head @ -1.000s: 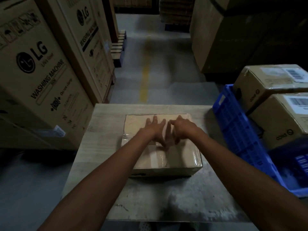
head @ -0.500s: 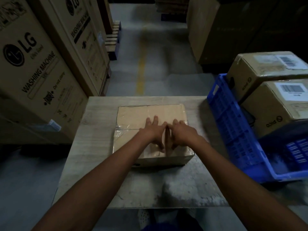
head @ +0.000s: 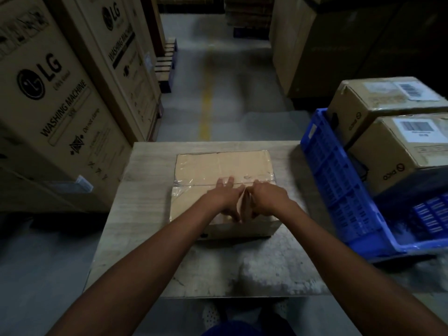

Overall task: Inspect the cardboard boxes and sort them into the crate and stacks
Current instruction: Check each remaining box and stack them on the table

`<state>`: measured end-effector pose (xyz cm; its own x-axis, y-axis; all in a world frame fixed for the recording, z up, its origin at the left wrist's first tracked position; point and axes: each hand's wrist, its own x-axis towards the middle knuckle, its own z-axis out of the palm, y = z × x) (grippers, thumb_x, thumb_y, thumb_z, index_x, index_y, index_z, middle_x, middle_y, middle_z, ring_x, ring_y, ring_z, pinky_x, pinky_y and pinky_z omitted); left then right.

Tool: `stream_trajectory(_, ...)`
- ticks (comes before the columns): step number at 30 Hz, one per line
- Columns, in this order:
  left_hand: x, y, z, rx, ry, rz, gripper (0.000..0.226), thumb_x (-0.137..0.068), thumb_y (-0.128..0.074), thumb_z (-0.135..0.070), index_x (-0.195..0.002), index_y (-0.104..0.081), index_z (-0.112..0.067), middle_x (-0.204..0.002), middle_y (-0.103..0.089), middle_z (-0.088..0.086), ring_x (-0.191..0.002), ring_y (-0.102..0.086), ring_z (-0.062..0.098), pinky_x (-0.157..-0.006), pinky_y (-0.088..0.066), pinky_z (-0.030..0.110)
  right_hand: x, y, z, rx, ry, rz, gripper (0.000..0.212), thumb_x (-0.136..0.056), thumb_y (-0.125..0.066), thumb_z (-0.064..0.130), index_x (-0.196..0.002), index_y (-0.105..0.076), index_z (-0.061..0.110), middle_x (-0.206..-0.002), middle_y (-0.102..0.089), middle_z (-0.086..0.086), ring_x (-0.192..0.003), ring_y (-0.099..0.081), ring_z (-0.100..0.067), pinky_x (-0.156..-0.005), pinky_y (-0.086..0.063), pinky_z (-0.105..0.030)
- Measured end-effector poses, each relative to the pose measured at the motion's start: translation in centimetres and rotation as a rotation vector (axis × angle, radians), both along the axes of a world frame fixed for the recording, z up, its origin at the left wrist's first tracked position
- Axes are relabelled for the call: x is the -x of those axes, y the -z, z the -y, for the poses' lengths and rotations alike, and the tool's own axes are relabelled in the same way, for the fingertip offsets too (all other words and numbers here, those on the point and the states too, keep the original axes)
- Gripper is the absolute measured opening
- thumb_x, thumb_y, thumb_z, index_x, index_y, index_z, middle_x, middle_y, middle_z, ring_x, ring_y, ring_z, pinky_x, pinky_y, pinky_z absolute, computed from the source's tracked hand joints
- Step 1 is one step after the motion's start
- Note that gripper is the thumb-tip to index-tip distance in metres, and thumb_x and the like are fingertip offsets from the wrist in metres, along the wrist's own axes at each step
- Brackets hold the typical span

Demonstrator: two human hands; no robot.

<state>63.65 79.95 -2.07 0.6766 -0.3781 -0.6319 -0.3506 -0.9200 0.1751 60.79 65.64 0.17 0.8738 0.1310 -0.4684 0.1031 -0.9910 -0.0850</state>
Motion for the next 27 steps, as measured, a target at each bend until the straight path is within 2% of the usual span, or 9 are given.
stream_trajectory(5, 0.2, -0.7, -3.3, -0.071, -0.096, 0.049, 0.117, -0.075, -0.084, -0.043, -0.159, -0.002, -0.033, -0.165, 0.017, 0.010, -0.148, 0.011, 0.050, -0.120, -0.016, 0.061, 0.9, 0.1, -2.5, -0.088, -0.029, -0.010, 0.079, -0.080, -0.082, 0.034, -0.148, -0.044, 0.030, -0.139, -0.056, -0.008, -0.122, -0.057, -0.031, -0.093, -0.050, -0.041)
stream_trajectory(12, 0.1, -0.5, -5.4, -0.039, -0.137, 0.036, 0.120, -0.075, -0.084, -0.044, -0.159, 0.000, -0.032, -0.165, 0.018, 0.011, -0.148, 0.012, 0.049, -0.120, -0.011, 0.060, -0.1, -0.2, -3.6, 0.004, -0.068, -0.052, 0.071, -0.077, -0.084, 0.039, -0.141, -0.055, 0.028, -0.130, -0.063, -0.006, -0.113, -0.062, -0.025, -0.083, -0.052, -0.038)
stream_trajectory(14, 0.0, -0.3, -6.5, -0.034, -0.192, 0.045, 0.124, -0.074, -0.085, -0.043, -0.159, 0.005, -0.031, -0.165, 0.021, 0.010, -0.148, 0.017, 0.046, -0.120, -0.009, 0.062, -0.4, 0.1, -2.7, -0.040, 0.000, -0.049, 0.085, -0.077, -0.085, 0.038, -0.151, -0.043, 0.029, -0.147, -0.051, -0.008, -0.127, -0.054, -0.030, -0.096, -0.052, -0.044)
stream_trajectory(16, -0.5, -0.1, -8.4, -0.024, -0.263, 0.047, 0.129, -0.071, -0.085, -0.047, -0.158, 0.008, -0.030, -0.164, 0.024, 0.011, -0.148, 0.020, 0.045, -0.119, -0.008, 0.063, -0.7, 0.4, -1.2, -0.019, 0.084, -0.030, 0.103, -0.077, -0.086, 0.037, -0.159, -0.024, 0.031, -0.165, -0.021, -0.012, -0.146, -0.031, -0.041, -0.109, -0.042, -0.057)
stream_trajectory(19, -1.2, 0.2, -10.5, 0.091, -0.461, 0.066, 0.130, -0.071, -0.085, -0.049, -0.159, 0.009, -0.026, -0.163, 0.023, 0.014, -0.149, 0.015, 0.045, -0.120, -0.008, 0.058, -1.4, 1.1, 1.0, -0.117, 0.282, -0.068, 0.119, -0.074, -0.088, 0.037, -0.161, -0.007, 0.029, -0.168, 0.001, -0.016, -0.149, -0.016, -0.049, -0.114, -0.035, -0.060)
stream_trajectory(21, -1.8, 0.1, -10.9, 0.368, -0.718, 0.110, 0.117, -0.076, -0.085, -0.038, -0.160, -0.006, -0.021, -0.166, 0.004, 0.018, -0.151, -0.008, 0.043, -0.118, -0.021, 0.050, -1.8, 1.4, 1.3, -0.335, 0.430, -0.018, 0.117, -0.075, -0.086, 0.041, -0.161, -0.009, 0.023, -0.166, -0.009, -0.018, -0.144, -0.031, -0.045, -0.112, -0.040, -0.055)
stream_trajectory(23, -2.4, 0.1, -11.0, 0.720, -0.925, 0.107, 0.082, -0.079, -0.083, -0.020, -0.148, -0.038, -0.013, -0.151, -0.042, 0.016, -0.137, -0.044, 0.035, -0.104, -0.040, 0.035, -2.0, 1.3, 1.1, -0.598, 0.595, 0.104, 0.106, -0.078, -0.084, 0.044, -0.159, -0.020, 0.019, -0.160, -0.031, -0.017, -0.137, -0.044, -0.040, -0.108, -0.045, -0.055)
stream_trajectory(25, -2.9, 0.0, -11.3, 0.829, -1.027, 0.117, 0.051, -0.080, -0.082, -0.016, -0.124, -0.057, -0.011, -0.125, -0.064, 0.009, -0.117, -0.060, 0.028, -0.094, -0.046, 0.031, -2.2, 1.0, 1.0, -0.780, 0.728, 0.158, 0.097, -0.077, -0.083, 0.046, -0.154, -0.030, 0.020, -0.150, -0.045, -0.014, -0.129, -0.051, -0.037, -0.103, -0.049, -0.055)
stream_trajectory(27, -3.4, -0.4, -11.8, 0.826, -1.087, 0.144, 0.039, -0.081, -0.080, -0.022, -0.112, -0.059, -0.010, -0.116, -0.066, 0.005, -0.106, -0.062, 0.026, -0.090, -0.050, 0.034, -2.9, 1.0, 1.5, -0.814, 0.801, 0.149, 0.096, -0.074, -0.084, 0.049, -0.150, -0.032, 0.022, -0.147, -0.044, -0.014, -0.123, -0.054, -0.036, -0.099, -0.052, -0.054)
